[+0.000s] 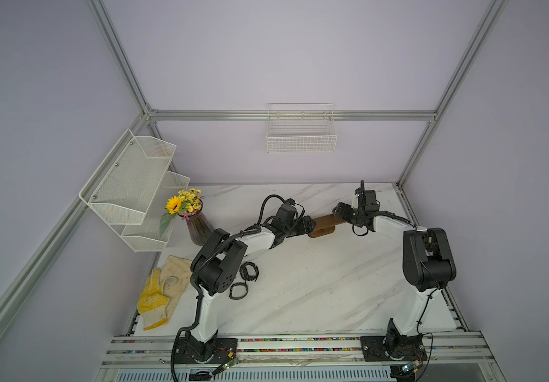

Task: Place watch on stand
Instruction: Move the stand to the center of the board.

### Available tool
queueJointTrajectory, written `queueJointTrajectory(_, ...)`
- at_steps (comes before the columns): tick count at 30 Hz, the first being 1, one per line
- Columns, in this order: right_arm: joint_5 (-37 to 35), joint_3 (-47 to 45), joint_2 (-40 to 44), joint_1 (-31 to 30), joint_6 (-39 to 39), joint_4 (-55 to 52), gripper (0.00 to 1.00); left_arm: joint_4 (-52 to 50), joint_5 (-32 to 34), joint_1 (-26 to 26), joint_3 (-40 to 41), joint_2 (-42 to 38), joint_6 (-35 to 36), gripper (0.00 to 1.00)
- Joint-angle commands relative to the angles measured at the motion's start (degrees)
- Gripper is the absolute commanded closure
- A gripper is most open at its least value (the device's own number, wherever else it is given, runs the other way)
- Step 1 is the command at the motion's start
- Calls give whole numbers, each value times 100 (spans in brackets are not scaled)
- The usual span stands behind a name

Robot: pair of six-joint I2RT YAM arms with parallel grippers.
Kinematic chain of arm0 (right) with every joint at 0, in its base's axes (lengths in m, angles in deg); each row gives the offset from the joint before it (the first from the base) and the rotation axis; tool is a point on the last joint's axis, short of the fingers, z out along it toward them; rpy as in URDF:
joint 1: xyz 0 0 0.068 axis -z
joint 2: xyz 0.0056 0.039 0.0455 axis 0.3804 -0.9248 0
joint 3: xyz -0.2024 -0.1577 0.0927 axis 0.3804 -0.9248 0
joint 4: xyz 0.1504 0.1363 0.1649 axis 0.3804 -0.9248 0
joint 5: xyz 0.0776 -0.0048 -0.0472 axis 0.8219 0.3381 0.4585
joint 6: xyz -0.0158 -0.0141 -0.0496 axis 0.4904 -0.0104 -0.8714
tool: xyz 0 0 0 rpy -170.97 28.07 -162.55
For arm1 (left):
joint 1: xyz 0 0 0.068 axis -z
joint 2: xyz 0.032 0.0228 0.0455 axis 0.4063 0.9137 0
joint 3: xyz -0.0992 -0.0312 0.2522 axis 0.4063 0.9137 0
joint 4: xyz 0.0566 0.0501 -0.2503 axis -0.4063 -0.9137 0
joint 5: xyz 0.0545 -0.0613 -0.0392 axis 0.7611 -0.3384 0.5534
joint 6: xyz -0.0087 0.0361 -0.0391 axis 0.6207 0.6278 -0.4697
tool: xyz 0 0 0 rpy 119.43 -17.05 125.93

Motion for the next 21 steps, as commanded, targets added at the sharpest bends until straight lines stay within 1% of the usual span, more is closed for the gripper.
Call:
queueJointTrajectory(1, -106, -241, 255, -282, 141, -129, 10, 173, 71, -62, 178, -568, 51, 19)
queueJointTrajectory(9, -304, -908, 918, -626, 532, -34, 11, 18, -98, -346, 602, -960, 260, 19)
queueJointTrajectory(15, -741, -1440, 1465, -927, 903, 16, 11, 40, -116, -457, 942, -1161, 418, 18)
queueJointTrajectory(21, -1022, -1917, 1802, -1331, 1045, 298, 11, 452, -90, -460, 1563, -1448, 479, 17)
